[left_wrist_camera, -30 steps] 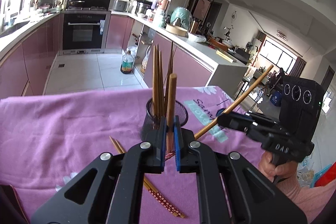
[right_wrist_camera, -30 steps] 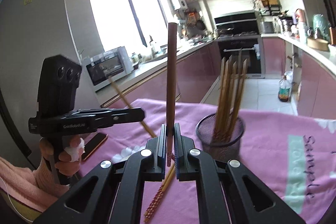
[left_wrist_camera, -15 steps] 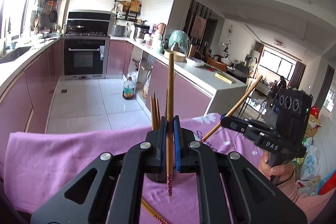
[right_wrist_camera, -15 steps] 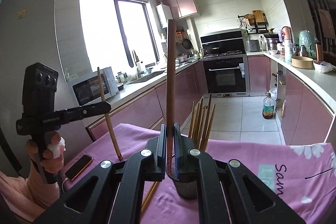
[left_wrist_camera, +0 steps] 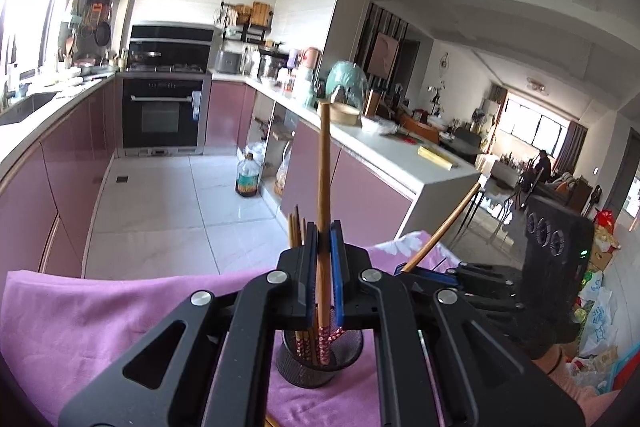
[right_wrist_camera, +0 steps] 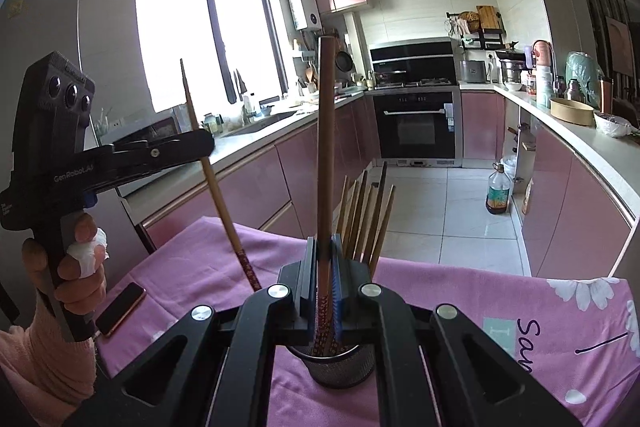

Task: Organize utensils
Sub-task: 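Raise the left tool's chopstick upright into the cup while the right tool does likewise, then open the left tool inside the cup while the right tool releases its chopstick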

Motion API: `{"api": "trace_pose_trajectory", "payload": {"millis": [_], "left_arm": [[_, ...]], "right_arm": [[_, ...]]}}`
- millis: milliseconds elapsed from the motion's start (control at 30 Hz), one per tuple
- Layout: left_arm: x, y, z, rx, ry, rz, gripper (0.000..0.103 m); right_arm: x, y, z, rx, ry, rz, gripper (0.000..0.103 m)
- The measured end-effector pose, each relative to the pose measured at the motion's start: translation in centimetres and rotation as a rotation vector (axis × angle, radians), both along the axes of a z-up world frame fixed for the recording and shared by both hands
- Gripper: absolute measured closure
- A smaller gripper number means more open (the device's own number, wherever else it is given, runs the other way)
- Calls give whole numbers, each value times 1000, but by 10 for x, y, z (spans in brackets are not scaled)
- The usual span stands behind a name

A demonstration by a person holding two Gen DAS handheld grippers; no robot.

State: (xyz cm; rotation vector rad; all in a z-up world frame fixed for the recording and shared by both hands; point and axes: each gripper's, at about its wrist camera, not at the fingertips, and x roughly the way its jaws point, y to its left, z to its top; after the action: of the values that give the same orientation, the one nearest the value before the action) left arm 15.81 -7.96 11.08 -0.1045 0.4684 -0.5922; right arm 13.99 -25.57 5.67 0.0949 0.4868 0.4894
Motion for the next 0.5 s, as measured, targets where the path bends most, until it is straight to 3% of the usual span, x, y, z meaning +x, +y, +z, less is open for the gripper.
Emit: {"api": "trace_pose_trajectory", "payload": {"millis": [500], "left_arm": [[57,-18,-57,163,175,-41,96]], "right_arm": [[31,13,-33,-72,171,29,97]]}}
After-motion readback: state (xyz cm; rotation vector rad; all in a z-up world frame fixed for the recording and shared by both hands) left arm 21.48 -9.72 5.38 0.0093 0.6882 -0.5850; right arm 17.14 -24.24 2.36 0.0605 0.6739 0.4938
